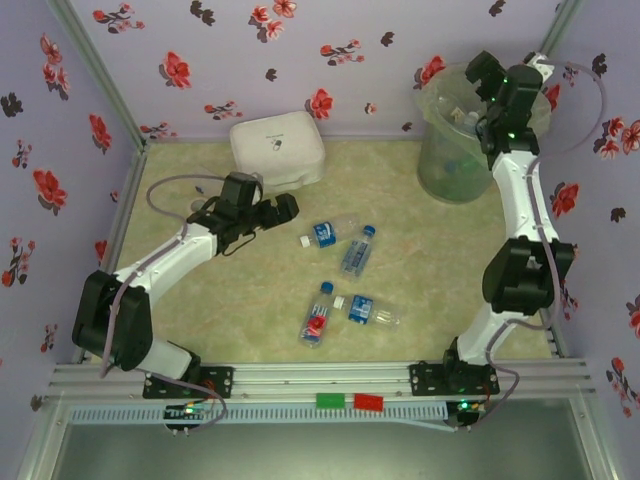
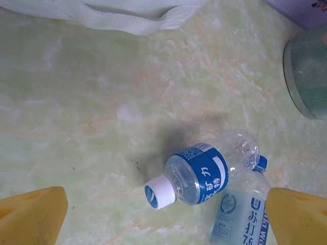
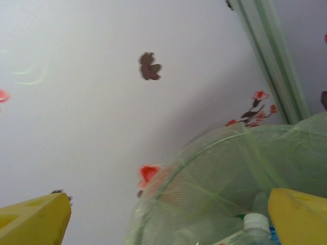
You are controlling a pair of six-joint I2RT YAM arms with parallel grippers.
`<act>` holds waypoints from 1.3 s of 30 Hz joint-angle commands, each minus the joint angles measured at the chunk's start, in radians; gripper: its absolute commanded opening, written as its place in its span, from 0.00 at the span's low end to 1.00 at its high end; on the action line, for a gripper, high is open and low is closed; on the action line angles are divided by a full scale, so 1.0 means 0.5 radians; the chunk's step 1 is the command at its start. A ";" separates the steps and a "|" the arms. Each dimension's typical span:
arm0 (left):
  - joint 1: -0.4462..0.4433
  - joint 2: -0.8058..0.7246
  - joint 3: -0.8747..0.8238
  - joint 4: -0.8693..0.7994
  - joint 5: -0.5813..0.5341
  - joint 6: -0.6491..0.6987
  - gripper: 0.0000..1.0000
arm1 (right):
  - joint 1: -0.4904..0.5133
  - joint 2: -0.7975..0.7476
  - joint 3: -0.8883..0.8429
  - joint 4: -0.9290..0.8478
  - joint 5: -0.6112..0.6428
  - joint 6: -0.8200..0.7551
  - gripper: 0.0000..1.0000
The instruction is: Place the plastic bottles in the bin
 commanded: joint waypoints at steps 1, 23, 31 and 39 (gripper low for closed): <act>0.058 -0.033 -0.038 0.077 -0.006 0.038 1.00 | 0.068 -0.182 -0.089 -0.130 -0.220 -0.022 1.00; 0.246 -0.378 -0.665 0.526 -0.222 -0.282 1.00 | 1.229 -0.766 -1.470 -1.224 -0.122 0.367 1.00; 0.264 -0.449 -0.737 0.554 -0.282 -0.300 1.00 | 1.528 -0.587 -1.501 -1.150 0.042 0.546 1.00; 0.264 -0.596 -0.861 0.458 -0.277 -0.255 1.00 | 1.538 -0.284 -1.500 -0.947 0.041 0.666 1.00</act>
